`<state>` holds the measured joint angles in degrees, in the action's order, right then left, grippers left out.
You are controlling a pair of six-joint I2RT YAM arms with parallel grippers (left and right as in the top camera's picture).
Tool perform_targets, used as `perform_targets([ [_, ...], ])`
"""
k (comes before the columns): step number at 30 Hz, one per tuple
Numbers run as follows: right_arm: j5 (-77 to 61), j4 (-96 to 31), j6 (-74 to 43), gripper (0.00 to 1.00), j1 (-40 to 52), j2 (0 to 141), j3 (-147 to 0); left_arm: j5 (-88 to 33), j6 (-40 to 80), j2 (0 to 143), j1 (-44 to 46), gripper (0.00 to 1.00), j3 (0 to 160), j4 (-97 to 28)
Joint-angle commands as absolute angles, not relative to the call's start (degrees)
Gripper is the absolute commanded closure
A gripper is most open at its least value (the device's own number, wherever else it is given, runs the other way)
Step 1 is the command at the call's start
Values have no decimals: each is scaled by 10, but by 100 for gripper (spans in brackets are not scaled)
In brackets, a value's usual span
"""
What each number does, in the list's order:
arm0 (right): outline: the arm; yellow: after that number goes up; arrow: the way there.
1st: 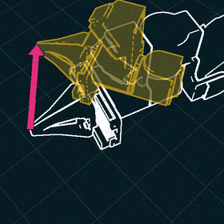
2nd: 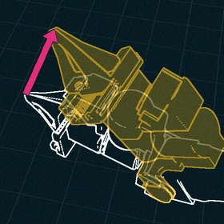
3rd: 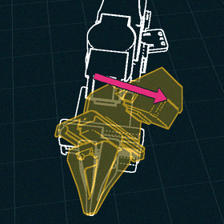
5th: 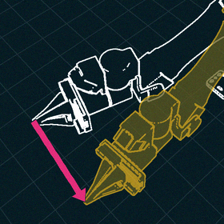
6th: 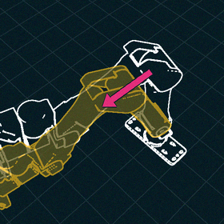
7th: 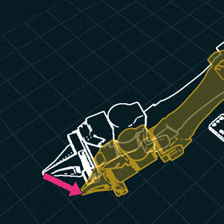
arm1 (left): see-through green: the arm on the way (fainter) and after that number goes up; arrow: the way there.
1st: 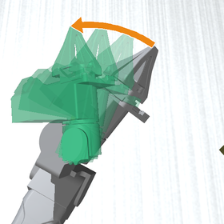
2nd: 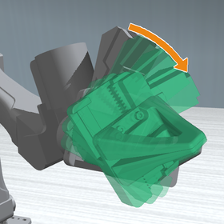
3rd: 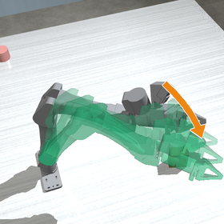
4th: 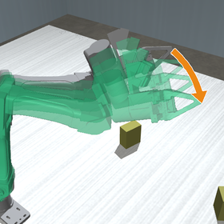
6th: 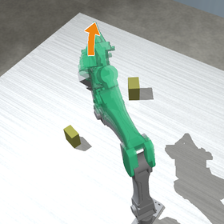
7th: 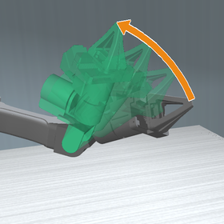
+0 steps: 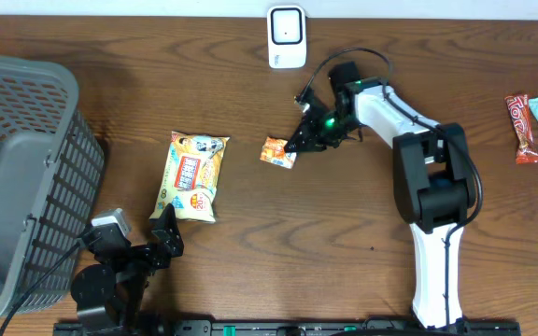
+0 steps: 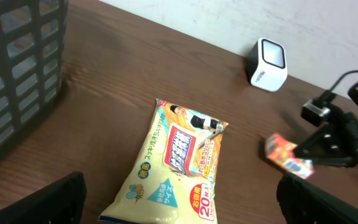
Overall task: Scan the item barcode
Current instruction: 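Lift the orange packet and rotate it to expose its barcode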
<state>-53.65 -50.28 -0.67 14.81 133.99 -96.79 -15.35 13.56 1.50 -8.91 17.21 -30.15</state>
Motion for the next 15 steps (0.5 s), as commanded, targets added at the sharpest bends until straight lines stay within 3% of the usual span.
perform_targets([
  [1,-698,-575,-25,99,112,1337,-971,-160,138,13,-90,2,171,-300],
  [5,-694,-750,78,98,94,1337,-971,-160,139,13,-90,2,171,-300],
  [9,-694,-977,336,98,95,1337,-971,-160,138,13,-90,2,171,-300],
  [15,-681,-976,335,99,104,1327,-931,-160,139,13,-90,2,171,-300],
])
